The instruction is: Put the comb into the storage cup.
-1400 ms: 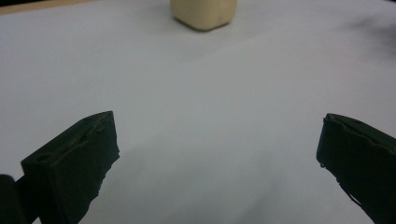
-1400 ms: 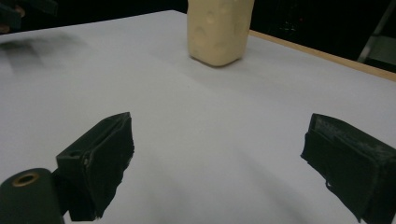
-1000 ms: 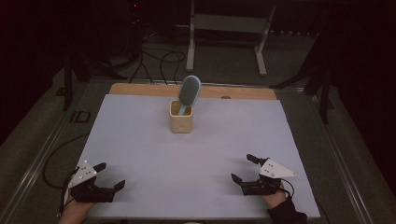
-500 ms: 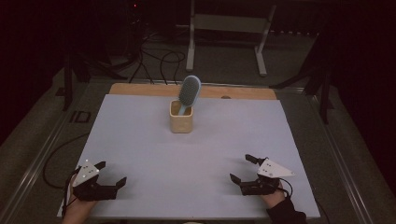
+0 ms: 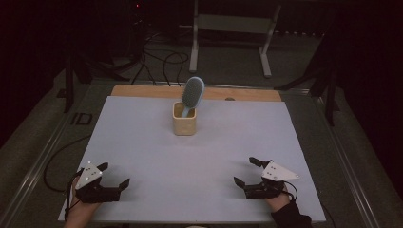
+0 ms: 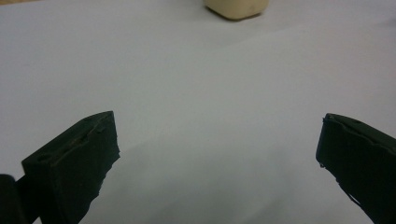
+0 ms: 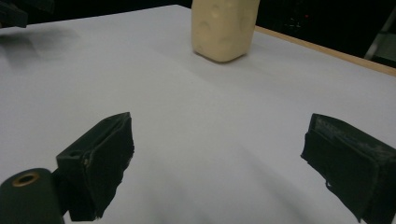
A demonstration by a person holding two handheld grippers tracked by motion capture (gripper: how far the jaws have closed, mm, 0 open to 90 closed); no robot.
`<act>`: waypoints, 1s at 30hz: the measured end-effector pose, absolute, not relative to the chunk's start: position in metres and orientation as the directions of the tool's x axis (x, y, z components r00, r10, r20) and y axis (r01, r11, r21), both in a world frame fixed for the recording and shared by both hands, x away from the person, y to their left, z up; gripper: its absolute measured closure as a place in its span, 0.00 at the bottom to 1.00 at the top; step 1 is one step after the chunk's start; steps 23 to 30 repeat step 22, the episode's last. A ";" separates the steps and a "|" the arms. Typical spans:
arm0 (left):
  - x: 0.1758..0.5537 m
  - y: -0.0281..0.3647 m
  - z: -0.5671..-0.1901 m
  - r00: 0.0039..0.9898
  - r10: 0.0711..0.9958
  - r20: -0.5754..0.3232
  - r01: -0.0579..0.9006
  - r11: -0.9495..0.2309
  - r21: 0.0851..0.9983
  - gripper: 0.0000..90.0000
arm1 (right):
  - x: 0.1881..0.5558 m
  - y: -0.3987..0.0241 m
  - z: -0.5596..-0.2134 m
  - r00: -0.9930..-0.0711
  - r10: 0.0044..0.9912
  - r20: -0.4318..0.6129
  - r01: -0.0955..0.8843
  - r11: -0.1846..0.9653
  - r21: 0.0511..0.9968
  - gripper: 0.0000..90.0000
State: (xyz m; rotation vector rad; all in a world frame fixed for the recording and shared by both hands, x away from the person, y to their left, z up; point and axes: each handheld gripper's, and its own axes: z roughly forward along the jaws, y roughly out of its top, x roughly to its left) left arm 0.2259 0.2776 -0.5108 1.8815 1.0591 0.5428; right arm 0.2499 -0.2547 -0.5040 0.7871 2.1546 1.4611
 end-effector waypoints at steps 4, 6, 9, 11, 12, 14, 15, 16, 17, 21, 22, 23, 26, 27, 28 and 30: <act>0.225 0.279 -0.509 0.538 0.841 -0.054 0.450 -0.232 0.862 0.00 | 0.250 -0.255 -0.504 -0.751 0.660 -0.023 0.224 0.286 0.932 0.09; 0.225 0.279 -0.509 0.539 0.841 -0.051 0.447 -0.234 0.863 0.00 | 0.250 -0.255 -0.504 -0.750 0.661 -0.024 0.223 0.287 0.932 0.09; 0.224 0.279 -0.508 0.546 0.836 -0.048 0.443 -0.240 0.864 0.00 | 0.250 -0.255 -0.504 -0.749 0.662 -0.028 0.222 0.290 0.931 0.09; 0.224 0.279 -0.507 0.548 0.835 -0.043 0.440 -0.245 0.864 0.00 | 0.250 -0.255 -0.504 -0.750 0.661 -0.027 0.222 0.290 0.931 0.09; 0.223 0.278 -0.507 0.546 0.837 -0.042 0.440 -0.244 0.864 0.00 | 0.250 -0.255 -0.505 -0.749 0.662 -0.026 0.223 0.290 0.931 0.09; 0.223 0.278 -0.507 0.548 0.835 -0.044 0.440 -0.244 0.865 0.00 | 0.250 -0.255 -0.505 -0.749 0.662 -0.025 0.225 0.289 0.930 0.09; 0.223 0.279 -0.507 0.548 0.835 -0.043 0.440 -0.244 0.864 0.00 | 0.250 -0.255 -0.505 -0.749 0.662 -0.025 0.225 0.290 0.930 0.09; 0.223 0.279 -0.507 0.548 0.836 -0.043 0.439 -0.244 0.865 0.00 | 0.250 -0.255 -0.505 -0.749 0.662 -0.025 0.225 0.290 0.930 0.09; 0.223 0.279 -0.507 0.548 0.835 -0.044 0.438 -0.243 0.865 0.00 | 0.250 -0.255 -0.505 -0.749 0.662 -0.025 0.225 0.290 0.930 0.09; 0.223 0.279 -0.507 0.551 0.833 -0.043 0.438 -0.245 0.865 0.00 | 0.250 -0.255 -0.505 -0.748 0.663 -0.024 0.226 0.289 0.930 0.09; 0.223 0.278 -0.507 0.551 0.833 -0.042 0.438 -0.246 0.865 0.00 | 0.250 -0.255 -0.505 -0.748 0.664 -0.024 0.227 0.290 0.930 0.09; 0.223 0.278 -0.507 0.551 0.833 -0.042 0.438 -0.246 0.865 0.00 | 0.250 -0.255 -0.505 -0.748 0.664 -0.024 0.227 0.290 0.930 0.09; 0.223 0.278 -0.507 0.551 0.833 -0.042 0.438 -0.246 0.865 0.00 | 0.250 -0.255 -0.505 -0.748 0.664 -0.024 0.227 0.290 0.930 0.09; 0.223 0.278 -0.507 0.551 0.833 -0.042 0.438 -0.246 0.865 0.00 | 0.250 -0.255 -0.505 -0.748 0.664 -0.024 0.227 0.290 0.930 0.09; 0.223 0.278 -0.507 0.551 0.833 -0.042 0.438 -0.246 0.865 0.00 | 0.250 -0.255 -0.505 -0.748 0.664 -0.024 0.227 0.290 0.930 0.09; 0.223 0.278 -0.507 0.551 0.833 -0.042 0.438 -0.246 0.865 0.00 | 0.250 -0.255 -0.505 -0.748 0.664 -0.024 0.227 0.290 0.930 0.09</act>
